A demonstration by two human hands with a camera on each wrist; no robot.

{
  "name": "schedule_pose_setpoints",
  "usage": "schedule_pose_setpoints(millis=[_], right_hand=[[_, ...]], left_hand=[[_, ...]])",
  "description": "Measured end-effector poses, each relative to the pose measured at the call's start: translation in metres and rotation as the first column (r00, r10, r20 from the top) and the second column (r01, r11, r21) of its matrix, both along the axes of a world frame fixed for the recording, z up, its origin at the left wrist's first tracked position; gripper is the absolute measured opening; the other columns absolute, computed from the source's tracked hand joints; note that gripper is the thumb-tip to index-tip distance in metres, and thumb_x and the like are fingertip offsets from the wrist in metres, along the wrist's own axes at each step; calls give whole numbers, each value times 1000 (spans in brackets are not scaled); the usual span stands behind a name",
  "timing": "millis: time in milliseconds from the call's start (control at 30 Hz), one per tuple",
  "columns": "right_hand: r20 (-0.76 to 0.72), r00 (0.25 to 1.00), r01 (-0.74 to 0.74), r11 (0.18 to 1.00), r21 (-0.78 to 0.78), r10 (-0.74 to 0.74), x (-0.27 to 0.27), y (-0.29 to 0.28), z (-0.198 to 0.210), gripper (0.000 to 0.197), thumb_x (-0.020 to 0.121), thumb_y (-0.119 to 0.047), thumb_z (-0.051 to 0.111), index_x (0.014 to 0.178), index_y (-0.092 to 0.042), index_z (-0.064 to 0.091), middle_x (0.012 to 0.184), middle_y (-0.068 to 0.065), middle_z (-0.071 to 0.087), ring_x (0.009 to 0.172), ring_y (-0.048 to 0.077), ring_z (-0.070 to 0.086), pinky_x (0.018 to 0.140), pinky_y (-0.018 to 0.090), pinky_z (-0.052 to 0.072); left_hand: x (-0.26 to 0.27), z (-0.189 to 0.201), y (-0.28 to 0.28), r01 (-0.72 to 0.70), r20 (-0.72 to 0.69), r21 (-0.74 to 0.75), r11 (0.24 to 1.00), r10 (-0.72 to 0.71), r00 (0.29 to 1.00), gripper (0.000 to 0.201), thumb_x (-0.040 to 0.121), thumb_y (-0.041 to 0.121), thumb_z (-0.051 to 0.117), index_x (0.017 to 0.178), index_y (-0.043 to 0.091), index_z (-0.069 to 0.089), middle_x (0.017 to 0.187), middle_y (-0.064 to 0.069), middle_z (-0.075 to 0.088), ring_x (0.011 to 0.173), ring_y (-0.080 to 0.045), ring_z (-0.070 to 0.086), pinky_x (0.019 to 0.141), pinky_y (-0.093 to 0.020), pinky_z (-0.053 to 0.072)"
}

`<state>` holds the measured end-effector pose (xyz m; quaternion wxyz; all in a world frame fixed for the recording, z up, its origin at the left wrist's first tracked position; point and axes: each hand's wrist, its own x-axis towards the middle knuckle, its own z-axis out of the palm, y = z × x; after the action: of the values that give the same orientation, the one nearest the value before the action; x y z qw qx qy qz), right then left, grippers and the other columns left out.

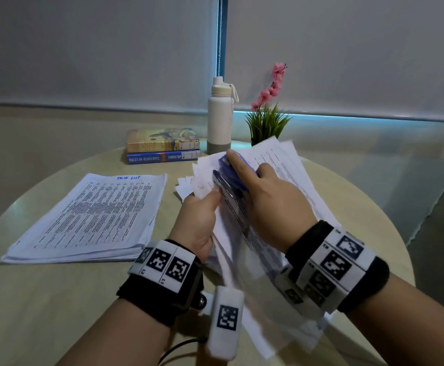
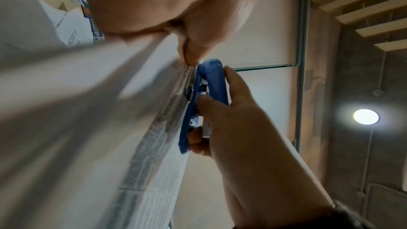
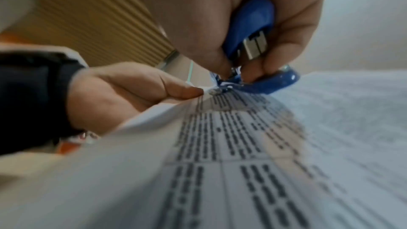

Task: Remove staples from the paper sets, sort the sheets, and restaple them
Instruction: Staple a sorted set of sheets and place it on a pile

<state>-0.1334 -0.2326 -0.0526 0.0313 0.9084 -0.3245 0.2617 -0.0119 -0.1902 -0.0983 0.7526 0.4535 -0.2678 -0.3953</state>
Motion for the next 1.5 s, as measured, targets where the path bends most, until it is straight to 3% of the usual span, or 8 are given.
schedule_pose_setpoints(millis=[267, 433, 867, 967, 1100, 1267, 1367, 1500], right_hand=[[42, 999, -4, 998, 58, 1, 8, -6, 9, 61, 95, -27, 38, 147, -44, 9, 101, 8, 46, 78, 33, 53, 66, 37, 45], [9, 1000, 18, 999, -46, -18, 13, 0, 10, 58, 91, -42, 28, 146, -45, 12, 93, 4, 38, 66, 30, 45, 49, 31, 31], [206, 978, -52, 993, 106, 29, 18, -9, 11, 64, 92, -24, 46, 148, -34, 15, 117, 10, 51, 99, 32, 55, 83, 39, 46], [517, 856, -203, 911, 359, -13, 15, -11, 5, 57, 92, -17, 50, 144, -25, 27, 120, 0, 51, 109, 25, 54, 88, 30, 42], [757, 560, -442, 651, 617, -337, -11, -23, -1, 36, 92, -13, 53, 127, -18, 48, 92, 6, 60, 62, 13, 55, 47, 18, 46], [840, 375, -558, 629, 542, -391, -82, -25, -29, 18, 89, -10, 58, 105, -5, 61, 78, 8, 59, 65, 13, 51, 58, 25, 40], [850, 259, -619, 597, 510, -458, -114, -11, -46, 16, 90, -5, 52, 102, -10, 60, 74, 4, 61, 56, 5, 53, 51, 14, 44], [799, 200, -776, 406, 482, -567, -126, 1, -54, 14, 90, -10, 52, 99, -18, 59, 70, 2, 58, 60, 15, 54, 61, 31, 48]], left_hand=[[1, -2, -2, -59, 96, 20, 998, 57, 994, 23, 98, 9, 50, 111, 5, 68, 105, -16, 73, 102, -34, 68, 98, -53, 50], [0, -2, -2, -78, 125, 35, 996, 73, 990, 24, 96, 4, 48, 98, 10, 71, 99, -15, 74, 104, -37, 66, 97, -51, 50], [0, -4, -2, -68, 162, 28, 997, 62, 985, 30, 88, 19, 59, 113, 7, 67, 107, -13, 73, 104, -32, 68, 99, -53, 49], [-1, -1, 0, -45, 128, 29, 999, 41, 991, 34, 86, 23, 58, 114, 5, 67, 107, -15, 73, 104, -35, 68, 98, -55, 49], [1, 2, 1, 1, 45, 31, 1000, -3, 999, 26, 99, 10, 48, 120, 4, 63, 103, -12, 73, 97, -30, 70, 86, -44, 55], [9, 3, 2, -41, 23, -12, 999, 41, 999, 20, 99, 13, 49, 106, 16, 68, 109, -10, 73, 106, -29, 67, 98, -49, 49], [10, 6, 4, -56, 15, -68, 996, 57, 998, 20, 99, 16, 50, 106, 15, 69, 109, -10, 73, 104, -28, 69, 94, -46, 51], [7, 11, 10, -56, 12, -113, 992, 58, 998, 24, 100, 22, 49, 109, 11, 68, 105, -8, 75, 103, -26, 70, 87, -40, 53]])
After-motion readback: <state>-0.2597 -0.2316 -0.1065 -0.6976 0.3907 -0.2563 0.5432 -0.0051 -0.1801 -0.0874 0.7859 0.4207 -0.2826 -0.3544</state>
